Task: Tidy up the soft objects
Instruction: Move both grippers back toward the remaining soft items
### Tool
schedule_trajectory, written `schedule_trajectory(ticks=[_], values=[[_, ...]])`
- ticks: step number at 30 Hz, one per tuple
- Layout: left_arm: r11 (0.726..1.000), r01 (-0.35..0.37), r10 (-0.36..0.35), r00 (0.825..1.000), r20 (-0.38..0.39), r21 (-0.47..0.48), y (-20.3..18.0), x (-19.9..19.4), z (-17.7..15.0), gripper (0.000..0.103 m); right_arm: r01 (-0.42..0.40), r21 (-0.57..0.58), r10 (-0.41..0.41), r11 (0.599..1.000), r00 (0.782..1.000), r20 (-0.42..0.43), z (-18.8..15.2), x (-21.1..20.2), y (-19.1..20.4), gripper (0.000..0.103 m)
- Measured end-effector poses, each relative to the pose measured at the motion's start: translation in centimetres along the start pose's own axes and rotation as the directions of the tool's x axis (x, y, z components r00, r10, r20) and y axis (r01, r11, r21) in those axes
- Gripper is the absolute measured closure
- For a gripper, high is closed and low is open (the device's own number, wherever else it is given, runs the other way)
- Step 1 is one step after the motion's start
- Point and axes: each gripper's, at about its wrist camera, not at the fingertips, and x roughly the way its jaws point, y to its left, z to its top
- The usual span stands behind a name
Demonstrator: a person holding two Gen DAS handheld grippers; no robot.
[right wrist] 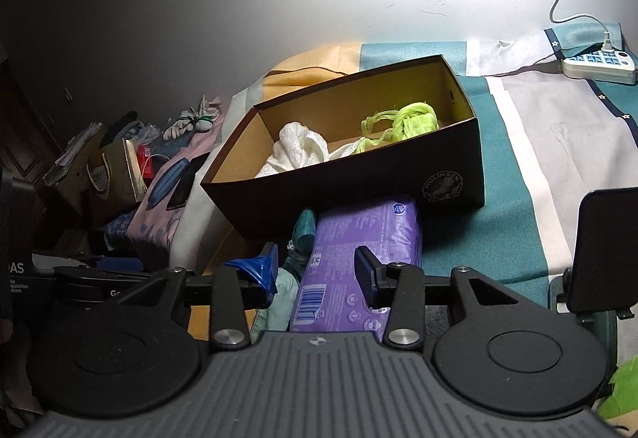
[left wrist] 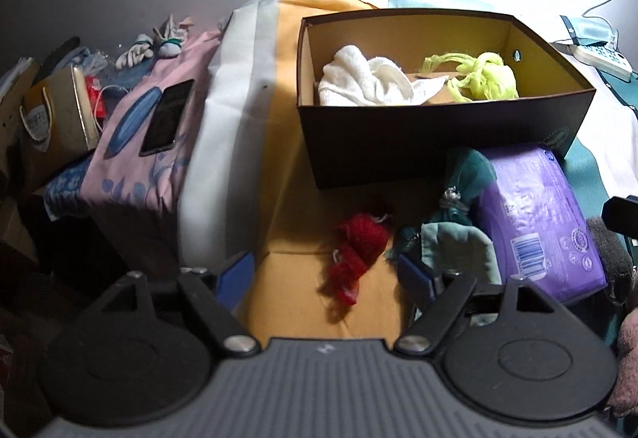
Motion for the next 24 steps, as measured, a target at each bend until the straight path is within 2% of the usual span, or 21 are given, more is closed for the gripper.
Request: schedule_trajectory(ticks=[6,8,16,24], values=[[1.000,0.005,-0.005,1.000,-0.011,0.006,-0.4,-0.2,-1.0,0.014,-0.001,0.016,0.001,1.000,1.000,-0.029,-1.4,-0.3,0.0,0.070],[1.000,0.011,-0.011,1.000,-0.009,0.008,-0.5,-0.3,-1.2,0.000,-0.003,0.025,0.003,1.000,0.999,-0.035,-1.7,-0.5,-0.1,0.069],[0.999,0.041,-0.041,0.999,0.004,0.035,-0.9,-0.5,-2.5,0.000,0.006,0.034,-0.004,0.999,0.998,-0.060,-2.8,-0.7,-0.4,0.064],[0.986,0.134,-0.136,0.991,0.011,0.099,-1.3,0.0,-4.9,0.000,0.030,0.023,-0.028,0.999,0.997,-0.068,-3.2,-0.9,-1.1,0.062]])
